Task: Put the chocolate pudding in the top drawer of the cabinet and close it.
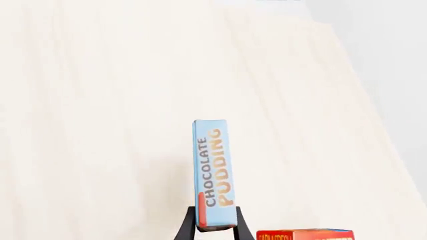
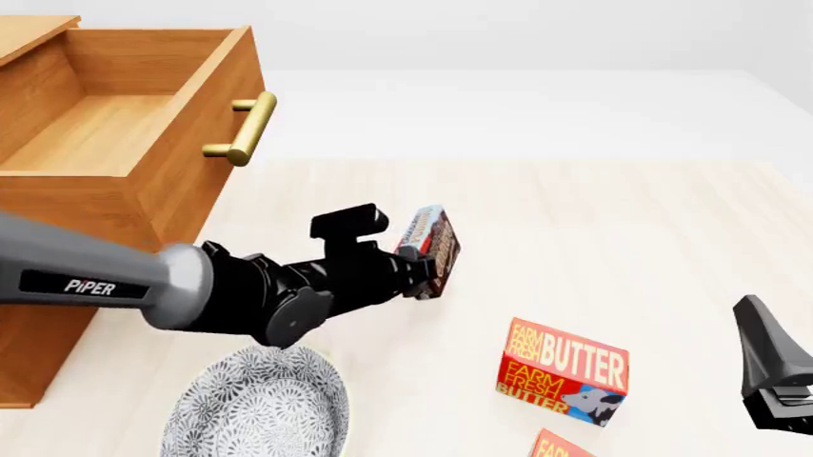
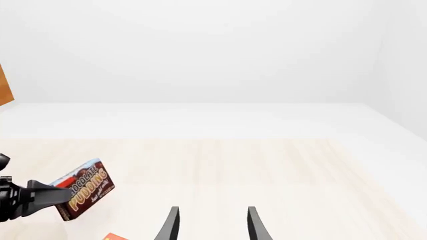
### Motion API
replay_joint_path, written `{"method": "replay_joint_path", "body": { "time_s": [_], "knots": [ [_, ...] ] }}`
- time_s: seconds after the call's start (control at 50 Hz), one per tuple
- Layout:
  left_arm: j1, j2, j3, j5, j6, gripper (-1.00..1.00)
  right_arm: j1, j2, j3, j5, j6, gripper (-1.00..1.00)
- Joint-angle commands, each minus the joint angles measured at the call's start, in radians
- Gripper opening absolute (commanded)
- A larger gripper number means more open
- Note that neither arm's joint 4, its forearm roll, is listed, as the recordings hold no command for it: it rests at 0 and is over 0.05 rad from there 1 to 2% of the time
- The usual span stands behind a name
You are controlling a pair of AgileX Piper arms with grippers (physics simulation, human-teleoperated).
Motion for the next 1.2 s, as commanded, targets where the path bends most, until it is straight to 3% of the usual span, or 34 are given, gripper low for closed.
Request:
{"method": "replay_joint_path", "body": {
  "time_s": [0.02,0.72,1.2],
  "knots": [
    [-0.001,-0.062,0.001,0.029,0.06,-1.0,0.0,0.0,0.0,0.0,0.0,1.0],
    [-0.039,-0.293,0.007,0.141,0.199,-1.0,0.0,0.0,0.0,0.0,0.0,1.0],
    [-0.026,-0.435,-0.062,0.312,0.321,-1.0,0.0,0.0,0.0,0.0,0.0,1.0]
  ]
}}
